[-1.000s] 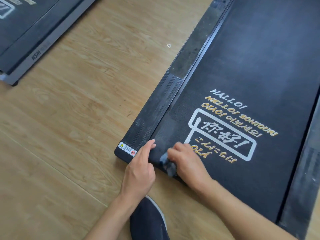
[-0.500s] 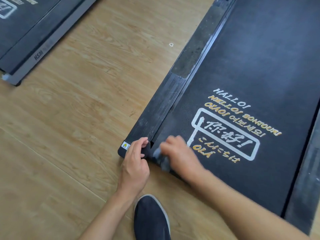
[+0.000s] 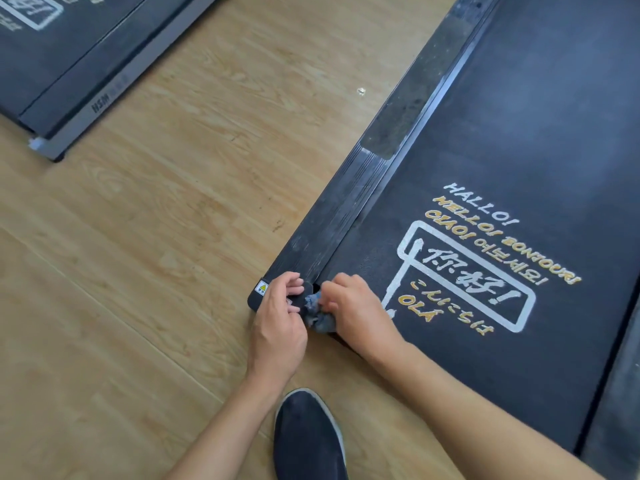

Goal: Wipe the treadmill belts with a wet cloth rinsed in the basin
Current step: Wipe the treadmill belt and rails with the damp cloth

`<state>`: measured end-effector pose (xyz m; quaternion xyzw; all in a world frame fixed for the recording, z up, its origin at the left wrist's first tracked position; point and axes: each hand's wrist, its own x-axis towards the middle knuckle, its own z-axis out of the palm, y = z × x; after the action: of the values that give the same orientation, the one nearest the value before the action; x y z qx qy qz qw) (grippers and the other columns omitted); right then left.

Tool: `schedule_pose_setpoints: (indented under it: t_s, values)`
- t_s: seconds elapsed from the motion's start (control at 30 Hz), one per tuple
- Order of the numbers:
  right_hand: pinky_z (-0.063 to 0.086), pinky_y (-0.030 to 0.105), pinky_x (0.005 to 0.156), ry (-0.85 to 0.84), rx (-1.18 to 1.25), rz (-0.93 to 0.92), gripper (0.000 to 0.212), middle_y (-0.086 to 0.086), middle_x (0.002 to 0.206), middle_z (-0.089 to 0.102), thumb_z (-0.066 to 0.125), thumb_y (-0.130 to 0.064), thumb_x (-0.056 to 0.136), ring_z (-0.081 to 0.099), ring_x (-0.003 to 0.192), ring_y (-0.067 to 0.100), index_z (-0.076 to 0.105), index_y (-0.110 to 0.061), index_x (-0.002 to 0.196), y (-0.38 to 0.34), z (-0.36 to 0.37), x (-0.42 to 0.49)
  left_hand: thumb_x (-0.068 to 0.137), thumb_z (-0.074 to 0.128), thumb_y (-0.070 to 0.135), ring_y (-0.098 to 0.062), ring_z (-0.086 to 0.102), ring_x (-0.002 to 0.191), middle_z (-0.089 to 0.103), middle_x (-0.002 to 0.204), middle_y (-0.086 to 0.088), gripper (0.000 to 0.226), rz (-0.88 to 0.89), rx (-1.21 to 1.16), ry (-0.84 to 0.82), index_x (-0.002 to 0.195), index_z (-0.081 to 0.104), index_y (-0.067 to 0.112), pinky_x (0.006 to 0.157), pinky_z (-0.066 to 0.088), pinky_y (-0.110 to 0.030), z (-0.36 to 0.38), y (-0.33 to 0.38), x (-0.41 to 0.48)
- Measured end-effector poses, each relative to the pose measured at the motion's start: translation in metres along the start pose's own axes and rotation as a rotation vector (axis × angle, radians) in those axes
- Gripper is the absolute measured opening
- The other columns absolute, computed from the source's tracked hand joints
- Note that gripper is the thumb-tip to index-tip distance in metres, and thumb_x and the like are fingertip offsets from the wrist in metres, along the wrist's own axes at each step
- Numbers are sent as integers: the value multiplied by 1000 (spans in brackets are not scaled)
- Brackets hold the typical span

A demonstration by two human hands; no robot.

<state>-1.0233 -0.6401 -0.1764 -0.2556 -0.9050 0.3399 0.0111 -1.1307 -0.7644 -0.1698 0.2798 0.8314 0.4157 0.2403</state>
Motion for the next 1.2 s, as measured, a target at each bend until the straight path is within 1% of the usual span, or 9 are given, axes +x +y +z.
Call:
schedule_pose_setpoints:
  t_s: [0.1, 0.27, 0.37, 0.47, 0.6, 0.87, 0.97, 1.1, 1.2]
  values:
    - [44, 40, 71, 122, -73, 168, 16, 6, 94, 58, 72, -5, 81, 54, 92, 31, 64, -18, 84, 35, -39, 49, 83, 37, -20, -3, 61, 121, 64, 125, 8, 65, -13, -11, 29, 133, 58, 16, 92, 55, -25, 1, 3, 1]
    - [43, 40, 68, 379, -51, 427, 14, 7, 93, 57, 62, -1, 85, 54, 91, 34, 62, -14, 84, 55, -64, 90, 83, 37, -20, 0, 62, 119, 65, 124, 7, 64, -30, -14, 47, 131, 59, 15, 91, 55, -22, 2, 6, -1]
    - [28, 36, 63, 314, -86, 327, 19, 6, 90, 54, 62, 1, 81, 49, 82, 32, 59, -18, 84, 7, -8, 45, 85, 37, -20, -2, 65, 118, 67, 122, 7, 61, -37, -34, 79, 129, 61, 14, 90, 57, -24, 1, 6, -2]
    - [35, 35, 65, 194, 11, 213, 16, -1, 89, 48, 55, -3, 90, 37, 80, 22, 52, -18, 87, -28, 33, -6, 84, 38, -21, -3, 68, 112, 70, 117, 5, 58, -69, -75, 115, 122, 64, 14, 89, 58, -26, 1, 5, 3]
    - [43, 40, 67, 160, 12, 193, 16, 0, 94, 50, 56, -2, 93, 41, 84, 24, 54, -18, 91, -8, 15, 8, 81, 40, -18, -4, 70, 103, 73, 107, 5, 57, -123, -44, 141, 115, 66, 19, 90, 55, -23, 2, 10, 9]
    - [47, 39, 87, 535, 27, 632, 22, 0, 110, 48, 73, -18, 91, 46, 104, 24, 58, -21, 107, 114, -85, 4, 84, 47, -18, -6, 65, 108, 70, 108, 16, 55, 17, 62, -98, 106, 68, 28, 95, 51, -29, 26, 38, 17]
    - [44, 37, 94, 464, 12, 636, 33, -3, 117, 51, 73, -25, 91, 45, 110, 23, 57, -22, 119, 129, -102, -16, 82, 48, -17, -6, 63, 112, 66, 111, 21, 55, 124, 130, -222, 106, 67, 28, 97, 51, -30, 41, 46, 21]
    - [47, 39, 88, 220, 49, 569, 17, -10, 102, 52, 69, -29, 94, 49, 107, 19, 56, -27, 105, 110, -106, -45, 85, 50, -15, -7, 63, 114, 65, 112, 21, 55, 182, 156, -337, 108, 65, 33, 97, 52, -31, 60, 63, 26]
    - [45, 35, 88, 189, 149, 530, 17, -13, 98, 51, 71, -27, 93, 45, 103, 14, 54, -28, 92, 94, -104, -67, 94, 56, -8, -5, 63, 114, 64, 116, 24, 52, 197, 112, -465, 119, 62, 37, 97, 51, -27, 75, 82, 25]
